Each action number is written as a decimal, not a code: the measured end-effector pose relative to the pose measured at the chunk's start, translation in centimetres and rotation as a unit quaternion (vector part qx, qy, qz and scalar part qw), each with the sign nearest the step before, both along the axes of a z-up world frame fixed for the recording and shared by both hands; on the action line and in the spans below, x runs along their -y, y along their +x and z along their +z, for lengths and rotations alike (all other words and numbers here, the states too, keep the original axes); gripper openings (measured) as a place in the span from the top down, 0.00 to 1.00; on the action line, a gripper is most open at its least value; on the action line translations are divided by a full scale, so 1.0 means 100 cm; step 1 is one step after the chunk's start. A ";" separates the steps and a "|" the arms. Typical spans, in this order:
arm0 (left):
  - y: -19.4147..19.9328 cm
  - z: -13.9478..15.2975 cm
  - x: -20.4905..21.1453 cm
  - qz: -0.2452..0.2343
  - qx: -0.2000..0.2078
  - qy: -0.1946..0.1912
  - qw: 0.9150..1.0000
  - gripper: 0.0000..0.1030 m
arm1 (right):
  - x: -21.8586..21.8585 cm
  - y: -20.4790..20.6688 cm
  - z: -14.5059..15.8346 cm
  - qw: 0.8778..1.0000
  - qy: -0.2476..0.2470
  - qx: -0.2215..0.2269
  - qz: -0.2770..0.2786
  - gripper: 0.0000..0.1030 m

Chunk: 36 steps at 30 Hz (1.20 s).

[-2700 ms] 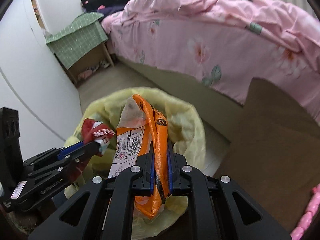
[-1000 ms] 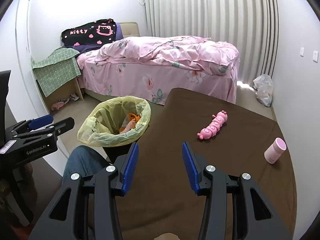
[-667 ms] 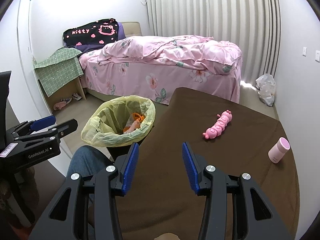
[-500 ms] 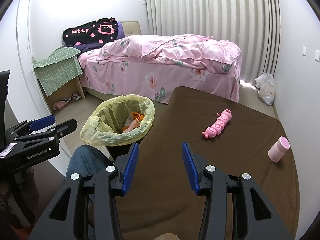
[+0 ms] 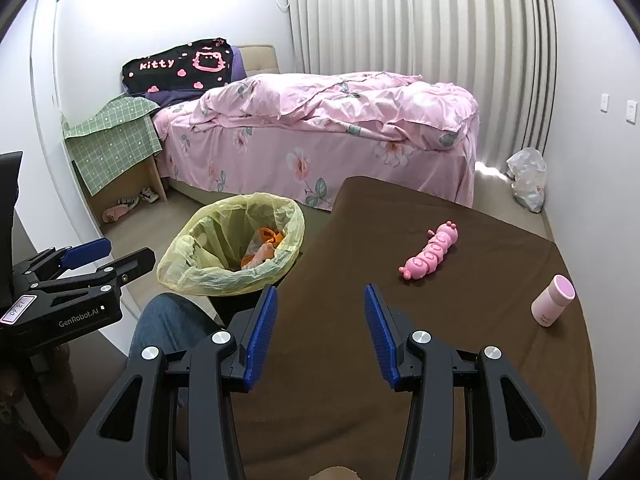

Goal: Collect trash

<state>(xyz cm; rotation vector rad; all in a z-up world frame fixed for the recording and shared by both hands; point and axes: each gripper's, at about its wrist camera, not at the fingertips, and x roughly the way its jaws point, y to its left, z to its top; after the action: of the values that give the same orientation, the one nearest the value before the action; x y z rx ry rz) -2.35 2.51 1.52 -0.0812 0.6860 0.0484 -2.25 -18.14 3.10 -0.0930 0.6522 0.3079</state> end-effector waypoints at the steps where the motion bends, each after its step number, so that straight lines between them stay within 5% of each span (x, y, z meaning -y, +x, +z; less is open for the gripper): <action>1: 0.000 0.000 0.000 0.000 0.000 0.000 1.000 0.28 | 0.000 0.000 0.000 1.000 0.000 0.000 0.000 0.59; 36: 0.005 -0.004 -0.003 -0.011 -0.001 -0.003 1.000 0.28 | 0.001 0.002 0.001 1.000 -0.007 0.000 0.000 0.59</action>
<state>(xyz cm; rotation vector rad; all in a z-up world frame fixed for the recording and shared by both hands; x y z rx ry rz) -1.85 2.85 1.15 -0.0792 0.6899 0.0247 -2.05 -18.27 3.21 -0.1060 0.6548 0.3039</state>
